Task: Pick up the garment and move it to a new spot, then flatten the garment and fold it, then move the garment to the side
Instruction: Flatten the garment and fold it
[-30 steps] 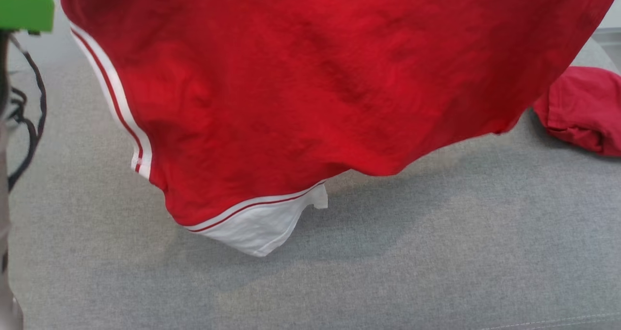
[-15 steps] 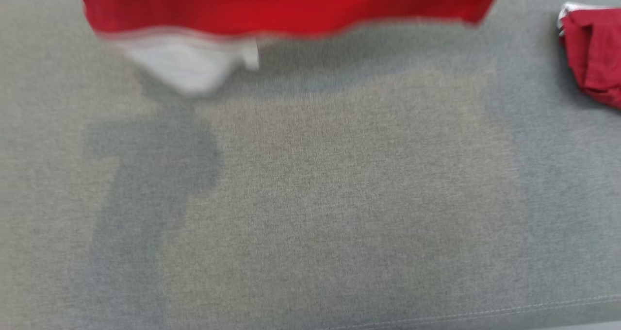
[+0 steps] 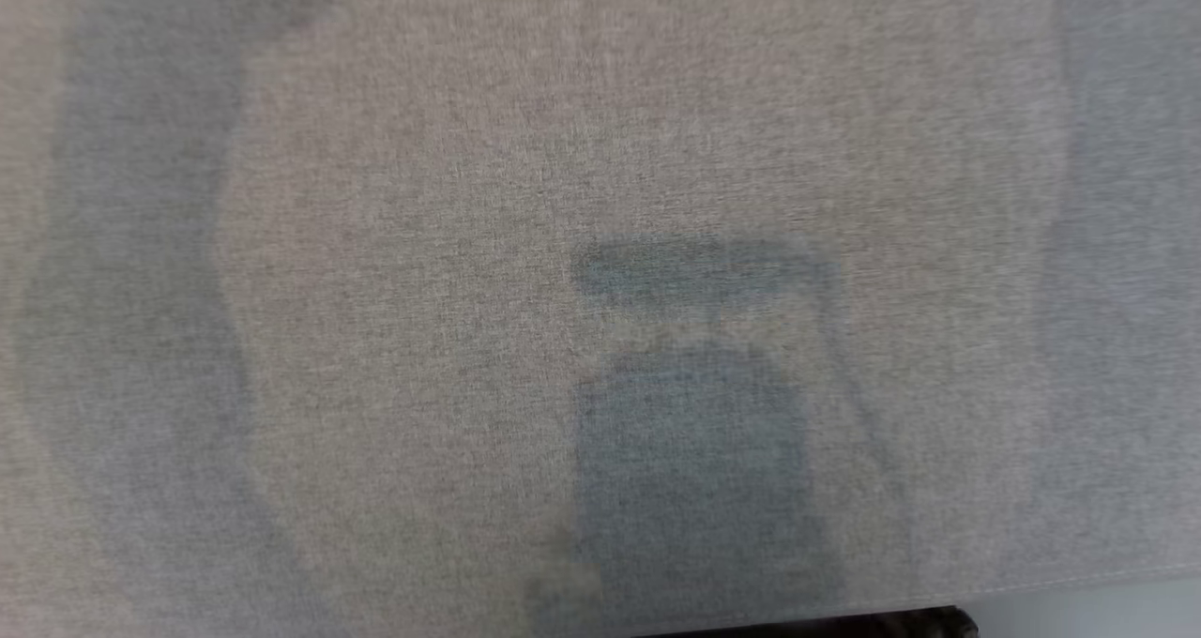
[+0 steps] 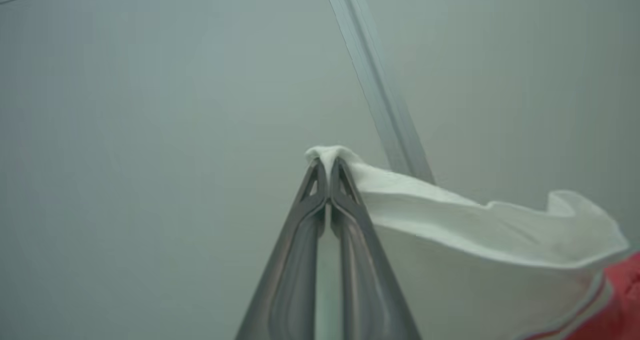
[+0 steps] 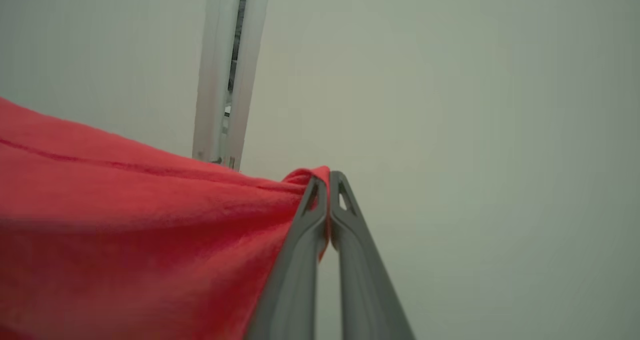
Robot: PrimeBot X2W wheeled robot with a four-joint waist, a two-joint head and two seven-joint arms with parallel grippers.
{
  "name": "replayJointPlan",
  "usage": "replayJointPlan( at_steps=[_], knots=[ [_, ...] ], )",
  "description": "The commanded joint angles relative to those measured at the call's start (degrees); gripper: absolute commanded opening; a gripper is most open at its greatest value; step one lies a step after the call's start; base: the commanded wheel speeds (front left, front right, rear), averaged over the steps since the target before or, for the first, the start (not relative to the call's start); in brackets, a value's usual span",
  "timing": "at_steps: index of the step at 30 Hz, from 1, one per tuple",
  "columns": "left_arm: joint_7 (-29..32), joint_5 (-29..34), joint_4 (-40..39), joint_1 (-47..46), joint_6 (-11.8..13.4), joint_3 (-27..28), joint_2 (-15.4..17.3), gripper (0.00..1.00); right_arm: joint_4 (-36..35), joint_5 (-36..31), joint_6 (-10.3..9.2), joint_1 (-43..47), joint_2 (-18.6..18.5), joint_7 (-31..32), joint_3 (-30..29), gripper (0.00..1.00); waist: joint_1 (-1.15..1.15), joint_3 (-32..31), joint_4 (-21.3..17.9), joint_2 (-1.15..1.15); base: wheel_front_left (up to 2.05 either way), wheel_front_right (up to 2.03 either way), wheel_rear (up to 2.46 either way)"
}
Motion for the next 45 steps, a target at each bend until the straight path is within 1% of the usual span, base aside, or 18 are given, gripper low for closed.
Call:
replayJointPlan(
  at_steps=[1,3,4,7,10,12,15,16,20,22,26,29,40,45],
  knots=[
    [0.0,-1.2,-1.7,4.7,-1.3,1.8,-1.0,0.00,1.4,-0.3,-0.10,2.8,0.1,-0.5,-0.7,0.00,-0.03,8.8,1.7,0.00,0.00,0.00,0.00],
    [-0.1,-2.1,-3.7,10.2,-3.0,3.8,-1.9,0.00,0.9,-0.1,-0.10,5.1,0.3,-0.6,-1.4,0.00,-0.03,9.0,2.4,0.00,0.00,0.00,0.00],
    [-0.1,-2.1,-3.7,10.2,-3.0,3.8,-1.9,0.00,0.9,-0.1,-0.10,5.1,0.3,-0.6,-1.4,0.00,-0.03,9.0,2.4,0.00,0.00,0.00,0.00],
    [-0.1,-1.8,-7.8,19.1,-5.1,6.3,-2.5,0.00,0.1,0.7,-0.09,11.1,0.4,-0.5,-0.9,0.00,-0.03,7.9,3.0,0.00,0.00,0.00,0.00],
    [-0.1,-1.6,-12.4,27.4,-6.5,8.4,-3.4,0.00,-2.5,3.2,-0.10,15.2,-0.8,-0.5,-2.7,0.00,-0.03,6.0,3.5,0.00,0.00,0.00,0.00],
    [-0.1,-1.8,-15.1,33.1,-7.0,9.6,-3.7,0.00,-5.2,4.7,-0.09,19.6,-1.0,-0.5,-3.3,0.00,-0.03,4.2,3.6,0.00,0.00,0.00,0.00],
    [-0.1,-2.8,-19.1,42.4,-7.5,12.0,-4.2,0.00,-10.8,7.3,-0.09,26.6,-1.9,-0.5,-3.2,0.00,-0.03,0.7,3.2,0.00,0.00,0.00,0.00],
    [-0.1,-3.8,-21.5,48.7,-7.8,13.3,-4.6,0.00,-14.9,9.3,-0.10,31.7,-3.5,-0.5,-3.3,0.00,-0.03,-1.7,3.1,0.00,0.00,0.00,0.00],
    [-0.1,-6.1,-24.9,61.4,-7.9,14.7,-5.3,0.00,-22.5,12.9,-0.09,43.5,-6.1,-0.5,-2.6,0.00,-0.03,-6.1,2.9,0.00,0.00,0.00,0.00],
    [-0.1,-7.5,-25.9,67.4,-7.9,14.6,-5.7,0.00,-25.3,14.0,-0.10,48.9,-7.6,-0.5,-2.4,0.00,-0.03,-8.2,2.8,0.00,0.00,0.00,0.00],
    [-0.1,-9.8,-26.4,78.1,-7.9,13.9,-6.6,0.00,-28.8,16.2,-0.10,58.2,-8.7,-0.5,-2.6,0.00,-0.03,-12.1,2.4,0.00,0.00,0.00,0.00],
    [-0.1,-10.2,-25.6,83.7,-7.9,13.2,-6.9,0.00,-29.7,15.9,-0.10,64.1,-9.3,-0.5,-3.4,0.00,-0.03,-14.4,2.5,0.00,0.00,0.00,0.00],
    [-0.1,-9.9,-23.0,96.8,-7.9,13.0,-10.0,0.00,-32.7,15.5,-0.11,80.8,-7.3,-0.5,-9.2,0.00,-0.03,-20.8,2.6,0.00,0.00,0.00,0.00],
    [-0.1,-10.6,-23.4,101.0,-7.9,10.8,-9.2,0.00,-35.1,13.8,-0.11,87.5,-7.4,-0.5,-10.9,0.00,-0.03,-22.9,2.8,0.00,0.00,0.00,0.00]
  ],
)
